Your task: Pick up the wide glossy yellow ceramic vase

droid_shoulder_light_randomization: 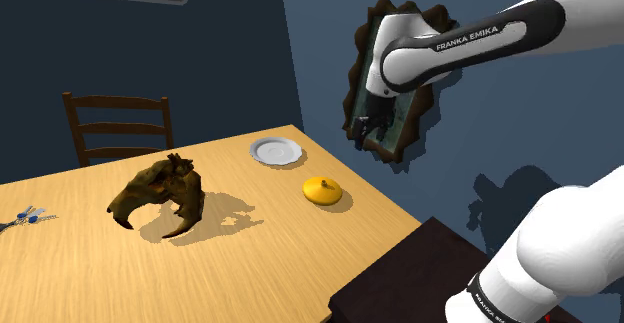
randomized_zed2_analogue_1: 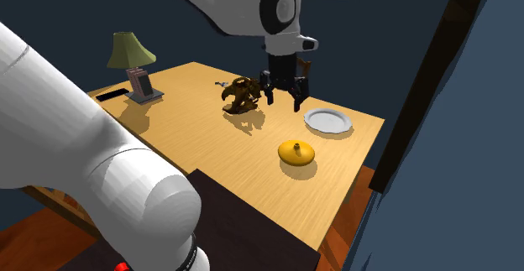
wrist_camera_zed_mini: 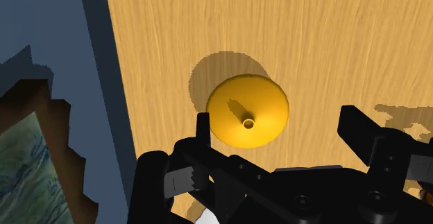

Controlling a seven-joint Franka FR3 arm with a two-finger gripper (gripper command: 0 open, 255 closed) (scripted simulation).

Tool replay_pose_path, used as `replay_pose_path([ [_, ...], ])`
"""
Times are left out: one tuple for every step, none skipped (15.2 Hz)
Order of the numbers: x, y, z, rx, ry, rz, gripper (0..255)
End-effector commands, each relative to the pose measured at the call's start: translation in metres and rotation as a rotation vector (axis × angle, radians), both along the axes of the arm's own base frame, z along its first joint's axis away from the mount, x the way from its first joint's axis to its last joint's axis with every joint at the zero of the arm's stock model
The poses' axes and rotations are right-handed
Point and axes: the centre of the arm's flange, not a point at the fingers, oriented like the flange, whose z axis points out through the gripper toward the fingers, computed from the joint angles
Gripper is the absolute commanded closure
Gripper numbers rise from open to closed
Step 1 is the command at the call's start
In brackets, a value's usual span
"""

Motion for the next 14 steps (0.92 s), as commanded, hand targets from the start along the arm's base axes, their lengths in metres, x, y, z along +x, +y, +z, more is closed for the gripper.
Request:
replay_pose_path([
  [0.017, 0.000, -0.021, 0.002, 0.000, -0.001, 0],
  [0.025, 0.000, -0.031, 0.002, 0.000, -0.001, 0],
  [0.033, 0.001, -0.042, 0.003, 0.001, -0.001, 0],
  [0.041, 0.001, -0.052, 0.004, 0.002, -0.002, 0],
  [0.049, 0.001, -0.062, 0.004, 0.002, -0.002, 0],
  [0.057, 0.001, -0.073, 0.005, 0.003, -0.002, 0],
  [0.065, 0.002, -0.083, 0.005, 0.004, -0.003, 0],
  [0.073, 0.002, -0.094, 0.006, 0.004, -0.003, 0],
  [0.082, 0.002, -0.104, 0.007, 0.005, -0.003, 0],
  [0.090, 0.002, -0.115, 0.007, 0.005, -0.004, 0],
  [0.098, 0.003, -0.125, 0.008, 0.006, -0.004, 0],
  [0.106, 0.003, -0.136, 0.009, 0.007, -0.004, 0],
  [0.114, 0.003, -0.146, 0.009, 0.007, -0.005, 0],
  [0.122, 0.004, -0.157, 0.010, 0.008, -0.005, 0],
])
